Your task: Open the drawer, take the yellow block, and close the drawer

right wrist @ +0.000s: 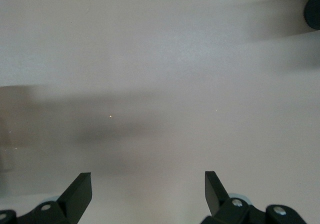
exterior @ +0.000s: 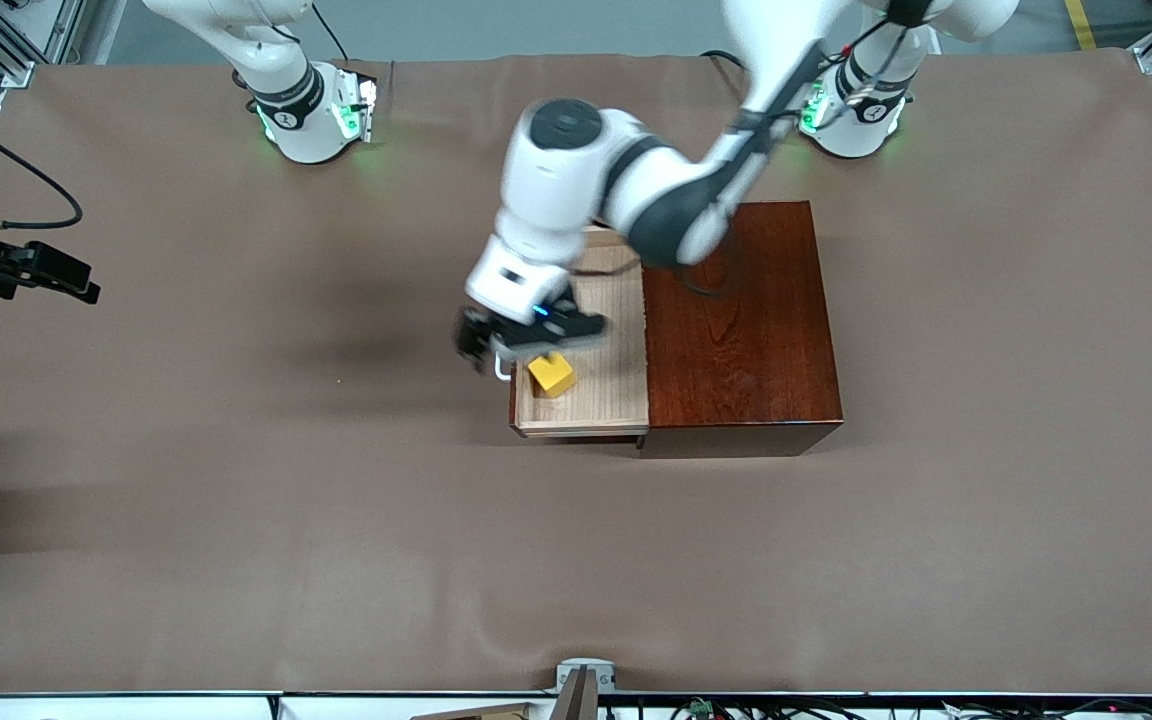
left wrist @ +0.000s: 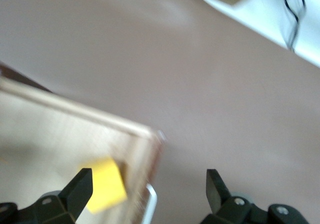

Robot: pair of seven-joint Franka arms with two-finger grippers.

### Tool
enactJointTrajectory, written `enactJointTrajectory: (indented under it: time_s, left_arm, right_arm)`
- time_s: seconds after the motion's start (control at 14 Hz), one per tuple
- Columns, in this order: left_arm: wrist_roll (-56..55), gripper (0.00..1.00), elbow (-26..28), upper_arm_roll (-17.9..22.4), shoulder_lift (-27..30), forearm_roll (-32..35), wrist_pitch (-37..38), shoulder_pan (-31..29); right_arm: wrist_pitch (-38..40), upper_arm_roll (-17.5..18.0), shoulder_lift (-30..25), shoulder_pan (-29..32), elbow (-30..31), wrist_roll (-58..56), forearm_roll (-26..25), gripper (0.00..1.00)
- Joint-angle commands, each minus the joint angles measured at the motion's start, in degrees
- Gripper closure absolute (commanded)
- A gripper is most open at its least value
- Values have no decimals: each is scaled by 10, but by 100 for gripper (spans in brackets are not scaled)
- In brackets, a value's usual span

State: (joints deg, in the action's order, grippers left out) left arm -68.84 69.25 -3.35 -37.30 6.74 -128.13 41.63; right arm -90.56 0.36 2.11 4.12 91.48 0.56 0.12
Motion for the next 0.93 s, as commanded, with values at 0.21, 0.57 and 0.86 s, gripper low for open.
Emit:
enactJointTrajectory:
  time_s: [0.21,0.57,0.86]
  left_arm:
    - [121,0,20,-10,61,-8,119,-126]
    - [216,0,30,-9,85,-7,141,-198]
    - [323,0,30,-8,120,-3,190,-252]
  right_arm:
    - [6,4,0,4,-6,-4,-5,0]
    - [1,11,-2,-42,-7,5,-1,0]
    - [2,11,1,-102,-5,49,0,0]
